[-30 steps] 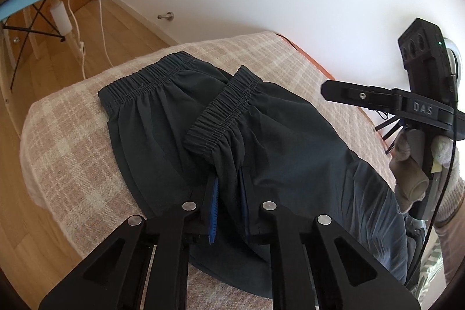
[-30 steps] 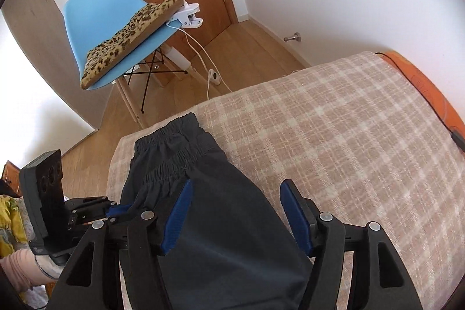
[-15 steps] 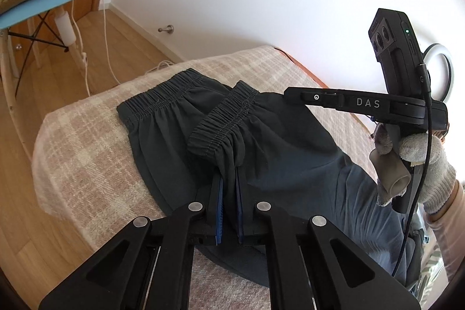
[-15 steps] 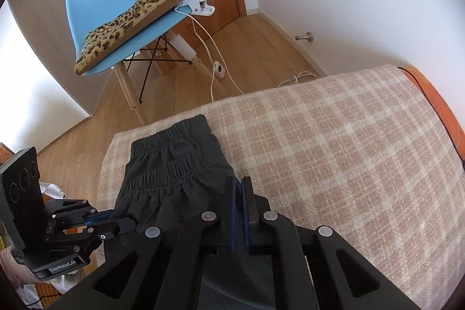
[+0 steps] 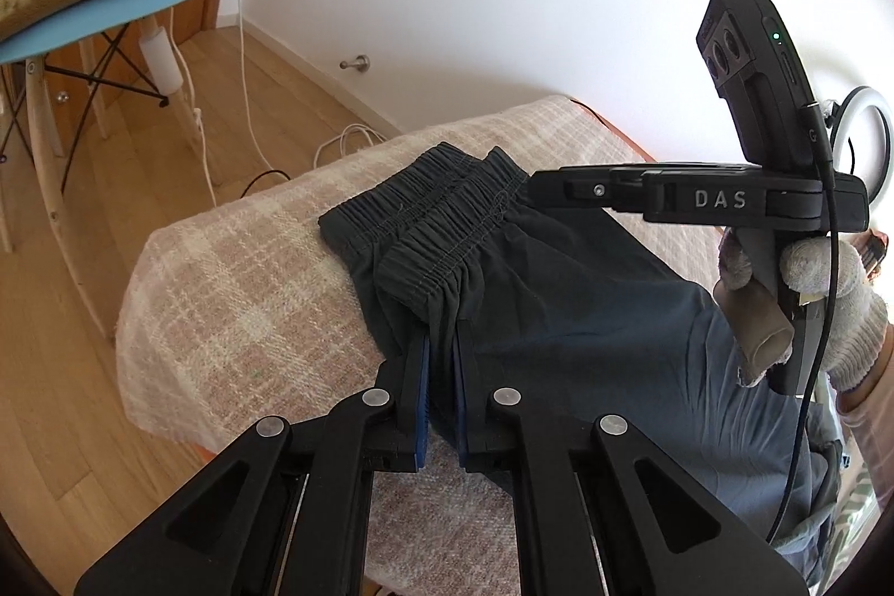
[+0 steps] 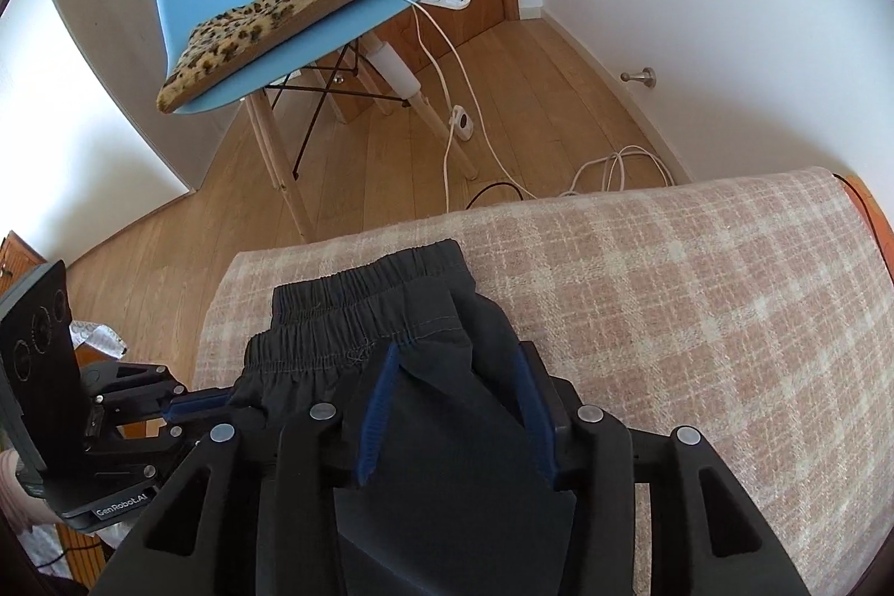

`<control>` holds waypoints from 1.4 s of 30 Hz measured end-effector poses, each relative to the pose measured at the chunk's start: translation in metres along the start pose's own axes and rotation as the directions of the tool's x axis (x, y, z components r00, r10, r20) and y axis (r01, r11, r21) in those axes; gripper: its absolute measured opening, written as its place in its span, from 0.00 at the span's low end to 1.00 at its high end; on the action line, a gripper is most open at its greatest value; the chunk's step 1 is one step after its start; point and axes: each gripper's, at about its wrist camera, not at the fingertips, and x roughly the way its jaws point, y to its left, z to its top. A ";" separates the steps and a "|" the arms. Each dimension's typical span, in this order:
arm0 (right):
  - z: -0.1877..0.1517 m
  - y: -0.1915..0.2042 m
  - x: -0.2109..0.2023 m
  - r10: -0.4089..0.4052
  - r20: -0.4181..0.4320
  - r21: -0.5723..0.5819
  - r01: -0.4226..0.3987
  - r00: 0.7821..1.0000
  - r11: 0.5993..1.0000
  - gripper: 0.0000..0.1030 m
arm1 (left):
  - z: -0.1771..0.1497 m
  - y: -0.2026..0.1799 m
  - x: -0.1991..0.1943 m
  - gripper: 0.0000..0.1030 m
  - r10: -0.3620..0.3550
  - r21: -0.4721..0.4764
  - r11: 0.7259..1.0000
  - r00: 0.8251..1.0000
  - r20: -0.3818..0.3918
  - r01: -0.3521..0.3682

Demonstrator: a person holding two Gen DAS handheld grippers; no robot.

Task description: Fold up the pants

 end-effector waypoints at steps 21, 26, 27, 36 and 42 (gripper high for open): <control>0.030 0.012 0.021 -0.128 0.026 0.002 0.128 0.991 0.992 0.32 | 0.028 0.022 0.012 0.07 0.067 0.035 0.997 0.998 -0.018 -0.066; 0.004 0.007 -0.034 -0.130 0.117 0.079 0.121 0.985 0.989 0.39 | 0.037 0.020 -0.004 0.14 0.059 0.038 0.998 0.998 -0.024 -0.058; -0.004 0.007 -0.048 -0.142 0.138 0.091 0.130 0.980 0.987 0.44 | 0.039 0.016 -0.008 0.14 0.047 0.053 0.998 0.999 -0.022 -0.046; -0.106 -0.001 -0.178 -0.273 0.261 0.272 0.201 0.926 0.941 0.68 | 0.049 -0.046 -0.036 0.14 -0.080 0.198 0.977 0.996 -0.026 0.083; -0.199 -0.004 -0.261 -0.397 0.280 0.424 0.258 0.874 0.868 0.68 | 0.046 -0.116 -0.036 0.24 -0.175 0.340 0.920 0.981 -0.089 0.195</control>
